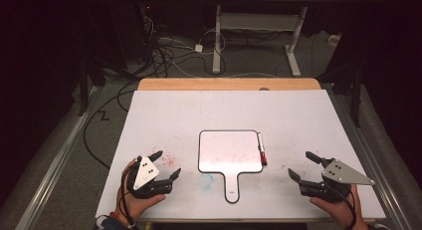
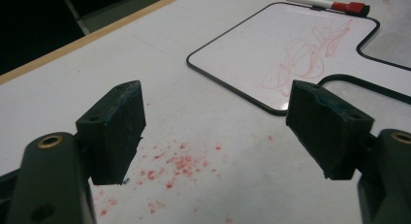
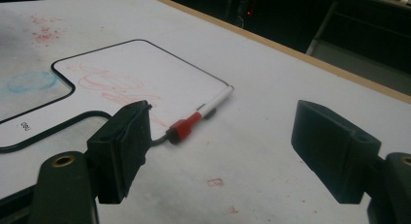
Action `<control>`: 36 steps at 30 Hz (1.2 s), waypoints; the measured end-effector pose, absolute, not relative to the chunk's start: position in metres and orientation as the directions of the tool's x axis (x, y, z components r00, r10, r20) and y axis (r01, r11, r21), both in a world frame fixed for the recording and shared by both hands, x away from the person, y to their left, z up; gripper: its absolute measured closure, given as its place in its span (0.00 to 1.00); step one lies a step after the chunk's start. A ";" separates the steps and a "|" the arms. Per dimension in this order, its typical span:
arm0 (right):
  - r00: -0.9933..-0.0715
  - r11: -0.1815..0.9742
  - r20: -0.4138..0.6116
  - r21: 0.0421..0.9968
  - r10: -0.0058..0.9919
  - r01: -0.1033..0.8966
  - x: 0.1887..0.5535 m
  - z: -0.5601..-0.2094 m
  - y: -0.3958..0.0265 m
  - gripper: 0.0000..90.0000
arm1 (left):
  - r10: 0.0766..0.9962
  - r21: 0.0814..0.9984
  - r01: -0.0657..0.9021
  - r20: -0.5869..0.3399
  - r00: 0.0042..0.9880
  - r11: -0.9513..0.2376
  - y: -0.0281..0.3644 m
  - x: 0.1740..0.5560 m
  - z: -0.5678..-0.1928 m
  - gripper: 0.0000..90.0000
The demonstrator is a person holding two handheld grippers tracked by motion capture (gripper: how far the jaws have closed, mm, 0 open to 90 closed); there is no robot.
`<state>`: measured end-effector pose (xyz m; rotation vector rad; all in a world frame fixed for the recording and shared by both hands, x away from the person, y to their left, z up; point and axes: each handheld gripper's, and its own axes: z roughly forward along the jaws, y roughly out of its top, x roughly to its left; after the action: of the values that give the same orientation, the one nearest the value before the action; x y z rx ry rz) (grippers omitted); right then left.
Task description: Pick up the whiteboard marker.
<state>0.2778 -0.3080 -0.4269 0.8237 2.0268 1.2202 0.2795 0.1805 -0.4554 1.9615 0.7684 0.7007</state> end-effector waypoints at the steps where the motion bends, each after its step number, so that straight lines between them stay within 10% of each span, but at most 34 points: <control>1: -0.609 0.373 -0.190 0.908 0.770 0.189 0.279 -0.428 -0.308 0.25 | 0.738 0.873 0.242 0.177 0.651 -0.423 0.179 0.281 -0.457 0.23; 21: -0.696 0.385 0.027 0.817 0.717 0.429 0.319 -0.429 -0.300 0.40 | 0.698 0.820 0.279 0.191 0.690 -0.500 0.169 0.286 -0.468 0.24; 36: -0.596 0.345 0.260 0.616 0.759 0.708 0.441 -0.451 -0.247 0.56 | 0.690 0.803 0.285 0.202 0.695 -0.523 0.167 0.286 -0.471 0.25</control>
<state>0.4415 -0.2468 -0.4513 1.3758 2.5169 1.0939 0.2861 0.1669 -0.4715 2.1170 0.7423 0.6569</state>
